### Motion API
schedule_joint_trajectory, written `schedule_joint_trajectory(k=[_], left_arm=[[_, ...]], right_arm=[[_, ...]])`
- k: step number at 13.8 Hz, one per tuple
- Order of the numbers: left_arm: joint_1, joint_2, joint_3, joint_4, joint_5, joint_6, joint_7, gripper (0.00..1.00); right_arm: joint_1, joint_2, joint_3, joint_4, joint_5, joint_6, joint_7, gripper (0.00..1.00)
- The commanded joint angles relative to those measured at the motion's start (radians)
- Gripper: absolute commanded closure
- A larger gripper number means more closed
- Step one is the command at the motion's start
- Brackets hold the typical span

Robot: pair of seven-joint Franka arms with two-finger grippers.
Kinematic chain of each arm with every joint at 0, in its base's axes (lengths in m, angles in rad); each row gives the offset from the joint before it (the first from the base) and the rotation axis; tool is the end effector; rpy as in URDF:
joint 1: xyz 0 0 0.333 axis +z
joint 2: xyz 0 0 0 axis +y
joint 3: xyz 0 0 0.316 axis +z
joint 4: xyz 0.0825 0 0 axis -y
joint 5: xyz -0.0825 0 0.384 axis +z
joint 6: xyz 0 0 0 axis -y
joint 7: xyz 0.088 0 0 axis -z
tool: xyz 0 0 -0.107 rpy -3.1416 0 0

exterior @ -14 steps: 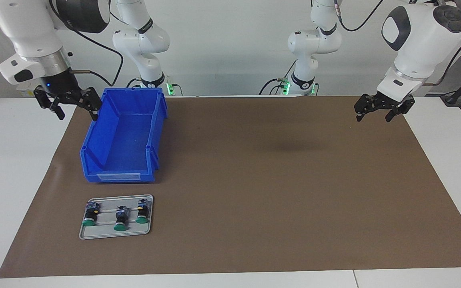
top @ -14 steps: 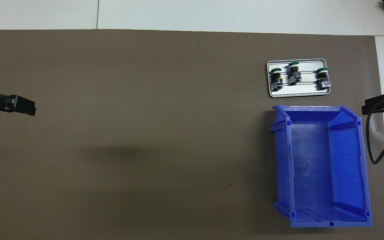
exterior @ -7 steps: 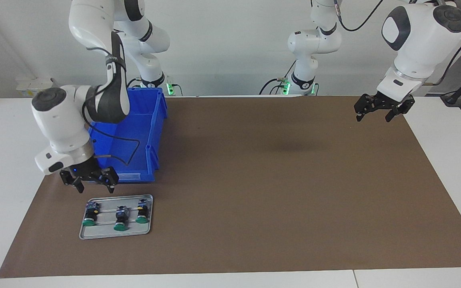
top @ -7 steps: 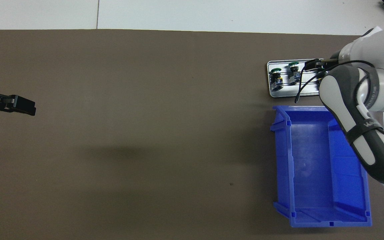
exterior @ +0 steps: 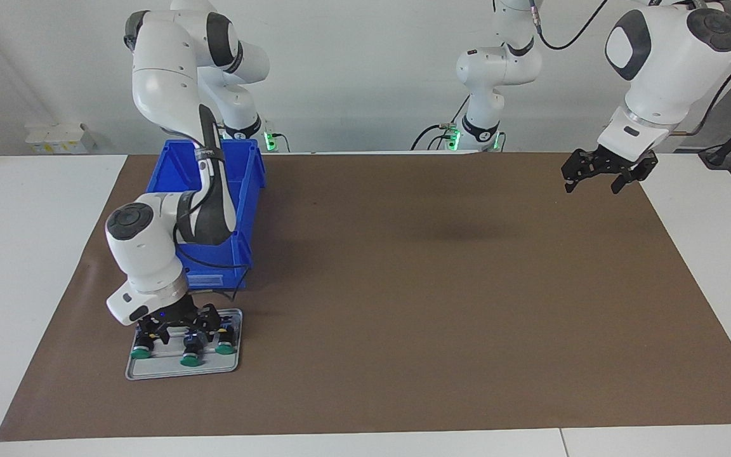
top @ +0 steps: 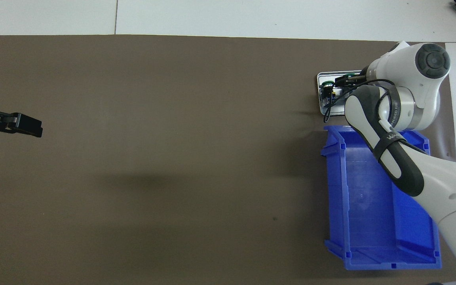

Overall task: Place and press button with both arms
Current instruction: 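Reach the right gripper to the silver tray and grasp a green button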

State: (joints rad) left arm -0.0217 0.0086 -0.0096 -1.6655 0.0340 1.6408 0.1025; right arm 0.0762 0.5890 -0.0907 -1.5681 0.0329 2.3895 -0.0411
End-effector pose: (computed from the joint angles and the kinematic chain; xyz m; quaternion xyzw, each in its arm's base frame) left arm 0.5599 -0.0141 0.5809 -0.9974 0.0683 0.0172 0.0163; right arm 0.7200 0.0003 0.3237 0.9930 0.0131 0.1168 0.0148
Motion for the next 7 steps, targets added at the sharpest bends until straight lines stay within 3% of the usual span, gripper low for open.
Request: schedule_joint_trajectory(k=[1,3,5,7], left_arm=[[0.003,-0.028,-0.004,-0.033,0.018,0.016,-0.004,0.0],[0.003,-0.027,-0.004,-0.033,0.018,0.017,-0.006,0.0],[0.003,-0.028,-0.004,-0.033,0.018,0.016,-0.004,0.0],[0.003,-0.027,-0.004,-0.033,0.018,0.016,-0.004,0.0]], right_arm=[[-0.025,0.011,0.014,-0.01,0.021,0.033,-0.065,0.03],[-0.033,0.011,0.014,-0.026,0.022,0.045,-0.095,0.09],[-0.03,0.011,0.014,-0.041,0.025,0.065,-0.085,0.22],[-0.029,0.011,0.014,-0.04,0.027,0.074,-0.074,0.27]])
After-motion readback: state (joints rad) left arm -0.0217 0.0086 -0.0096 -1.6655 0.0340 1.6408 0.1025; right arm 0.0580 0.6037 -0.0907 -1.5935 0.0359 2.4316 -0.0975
